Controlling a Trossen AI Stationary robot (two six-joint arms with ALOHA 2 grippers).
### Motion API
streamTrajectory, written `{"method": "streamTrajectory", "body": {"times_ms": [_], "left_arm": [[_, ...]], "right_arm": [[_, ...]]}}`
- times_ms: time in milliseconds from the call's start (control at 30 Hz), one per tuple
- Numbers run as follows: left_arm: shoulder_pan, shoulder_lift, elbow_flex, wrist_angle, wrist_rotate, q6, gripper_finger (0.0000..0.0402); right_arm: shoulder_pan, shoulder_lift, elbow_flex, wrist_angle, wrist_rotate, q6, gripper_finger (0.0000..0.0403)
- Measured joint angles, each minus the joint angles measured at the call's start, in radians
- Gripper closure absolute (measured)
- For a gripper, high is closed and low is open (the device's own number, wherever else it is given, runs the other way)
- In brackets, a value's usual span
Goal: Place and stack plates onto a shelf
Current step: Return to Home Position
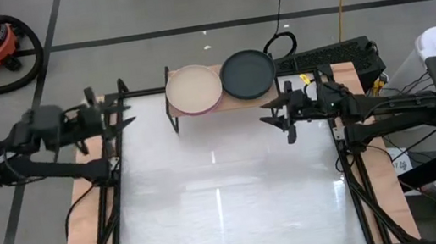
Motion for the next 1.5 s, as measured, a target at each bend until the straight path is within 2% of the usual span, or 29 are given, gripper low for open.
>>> {"method": "streamTrajectory", "body": {"times_ms": [200, 267, 467, 567, 700, 800, 900, 1167, 1367, 1500], "left_arm": [[-0.063, -0.228, -0.192, 0.09, 0.01, -0.079, 0.0317], [-0.075, -0.284, -0.251, 0.14, 0.025, -0.076, 0.0321], [-0.092, -0.429, -0.39, 0.259, 0.028, -0.057, 0.0323], [-0.094, -0.485, -0.453, 0.302, 0.076, -0.057, 0.0323], [-0.094, -0.556, -0.555, 0.385, 0.152, -0.054, 0.0323], [-0.094, -0.6, -0.661, 0.49, 0.159, -0.048, 0.0323], [-0.094, -0.629, -0.767, 0.588, 0.168, -0.05, 0.0323], [-0.094, -0.674, -1.027, 0.821, 0.2, -0.058, 0.0323], [-0.094, -0.674, -1.192, 1.019, 0.2, -0.088, 0.0323], [-0.094, -0.666, -1.192, 0.974, 0.201, -0.12, 0.0323]], "right_arm": [[0.011, -0.091, 0.0, -0.17, 0.001, -0.1, 0.0241], [0.02, -0.133, -0.003, -0.222, 0.001, -0.128, 0.0255], [0.052, -0.309, -0.083, -0.222, 0.004, -0.147, 0.0314], [0.057, -0.418, -0.152, -0.216, 0.016, -0.148, 0.034], [0.06, -0.555, -0.266, -0.153, 0.026, -0.144, 0.0368], [0.06, -0.62, -0.381, -0.031, -0.014, -0.123, 0.0382], [0.06, -0.642, -0.501, 0.137, -0.056, -0.123, 0.039], [0.06, -0.642, -0.694, 0.418, -0.038, -0.156, 0.0402], [0.06, -0.641, -0.695, 0.364, -0.025, -0.149, 0.0403], [0.06, -0.637, -0.696, 0.305, -0.025, -0.124, 0.0403]]}}
